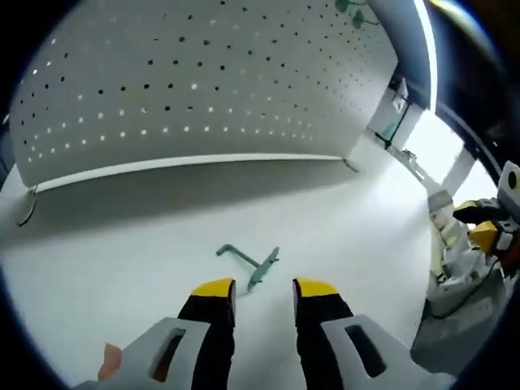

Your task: Insert the hook assembly into the mounting plate slot until the hook locks in place.

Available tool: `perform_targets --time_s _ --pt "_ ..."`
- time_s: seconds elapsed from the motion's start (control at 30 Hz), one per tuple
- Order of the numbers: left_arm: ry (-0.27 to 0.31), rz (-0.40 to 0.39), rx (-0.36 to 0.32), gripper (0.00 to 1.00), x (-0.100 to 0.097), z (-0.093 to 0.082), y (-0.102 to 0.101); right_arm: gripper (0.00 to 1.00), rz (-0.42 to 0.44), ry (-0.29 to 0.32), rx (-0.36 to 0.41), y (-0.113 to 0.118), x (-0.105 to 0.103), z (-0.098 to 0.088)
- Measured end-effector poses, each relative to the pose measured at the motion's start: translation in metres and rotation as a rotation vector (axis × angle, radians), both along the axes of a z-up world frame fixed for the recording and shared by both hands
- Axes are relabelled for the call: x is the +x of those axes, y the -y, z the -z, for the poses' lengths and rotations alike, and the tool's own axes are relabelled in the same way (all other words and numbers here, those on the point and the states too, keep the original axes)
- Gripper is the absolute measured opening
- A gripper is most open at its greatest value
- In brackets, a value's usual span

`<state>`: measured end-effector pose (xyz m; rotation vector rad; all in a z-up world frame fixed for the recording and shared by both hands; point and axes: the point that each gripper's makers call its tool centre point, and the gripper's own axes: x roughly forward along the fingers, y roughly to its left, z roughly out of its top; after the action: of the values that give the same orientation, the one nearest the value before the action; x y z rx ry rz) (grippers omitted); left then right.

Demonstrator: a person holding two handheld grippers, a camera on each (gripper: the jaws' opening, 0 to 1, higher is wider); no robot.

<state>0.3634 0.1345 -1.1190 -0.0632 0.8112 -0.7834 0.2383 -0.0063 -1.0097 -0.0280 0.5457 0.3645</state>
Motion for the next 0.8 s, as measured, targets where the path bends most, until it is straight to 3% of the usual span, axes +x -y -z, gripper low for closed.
perform_targets --time_s 0.33,0.8 --pt "0.034 -0.001 0.039 0.08 0.009 0.006 -0.004 0.23 0.010 -0.016 0.009 0.004 -0.002 0.005" --pt "0.057 0.053 0.033 0.03 0.012 0.001 -0.001 0.23 0.010 -0.021 0.009 0.006 0.001 0.007"
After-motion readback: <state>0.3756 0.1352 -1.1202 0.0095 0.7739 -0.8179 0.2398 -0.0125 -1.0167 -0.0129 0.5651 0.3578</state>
